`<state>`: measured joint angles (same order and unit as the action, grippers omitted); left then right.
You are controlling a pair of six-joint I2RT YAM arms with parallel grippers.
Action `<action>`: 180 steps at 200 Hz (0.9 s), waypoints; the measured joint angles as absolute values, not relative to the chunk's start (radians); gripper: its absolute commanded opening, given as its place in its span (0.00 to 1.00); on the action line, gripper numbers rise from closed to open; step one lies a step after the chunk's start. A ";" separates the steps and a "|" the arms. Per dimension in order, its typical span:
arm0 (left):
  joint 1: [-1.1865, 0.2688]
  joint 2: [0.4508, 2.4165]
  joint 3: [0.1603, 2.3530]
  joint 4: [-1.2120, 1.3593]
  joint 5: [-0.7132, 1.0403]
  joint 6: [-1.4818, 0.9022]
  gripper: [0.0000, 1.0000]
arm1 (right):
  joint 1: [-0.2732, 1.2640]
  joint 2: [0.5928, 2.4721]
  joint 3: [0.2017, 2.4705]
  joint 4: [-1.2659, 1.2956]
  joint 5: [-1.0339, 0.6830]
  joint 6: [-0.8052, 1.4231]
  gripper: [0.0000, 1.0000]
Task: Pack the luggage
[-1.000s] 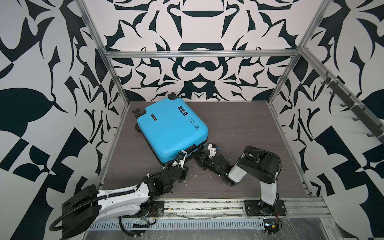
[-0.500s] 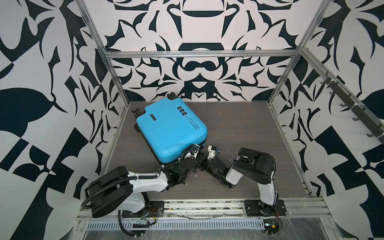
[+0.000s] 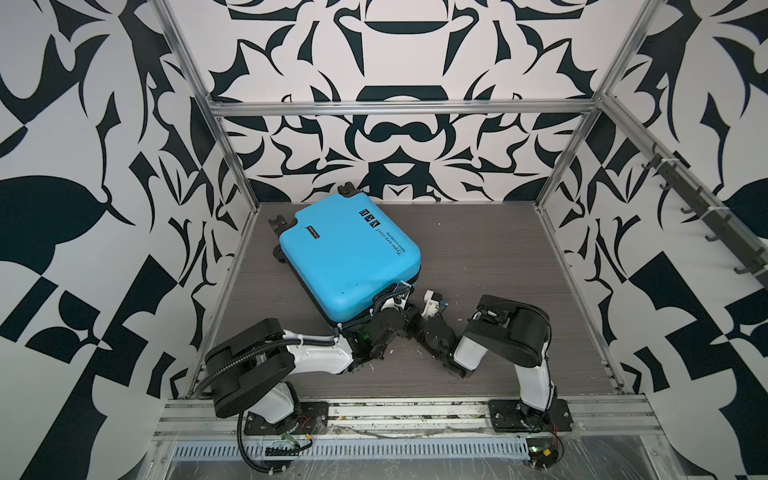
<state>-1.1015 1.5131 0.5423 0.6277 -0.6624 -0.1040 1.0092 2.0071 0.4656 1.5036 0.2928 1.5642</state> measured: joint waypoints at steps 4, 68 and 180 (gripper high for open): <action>-1.102 1.513 0.542 0.629 -0.660 -0.105 0.00 | 1.009 2.004 0.463 1.503 0.293 1.564 0.00; -1.116 1.393 0.548 0.520 -0.585 -0.130 0.74 | 0.987 1.967 0.371 1.527 0.201 1.536 0.37; -1.184 0.886 0.705 -0.059 -0.577 -0.381 0.76 | 0.927 1.877 0.270 1.409 0.081 1.420 0.43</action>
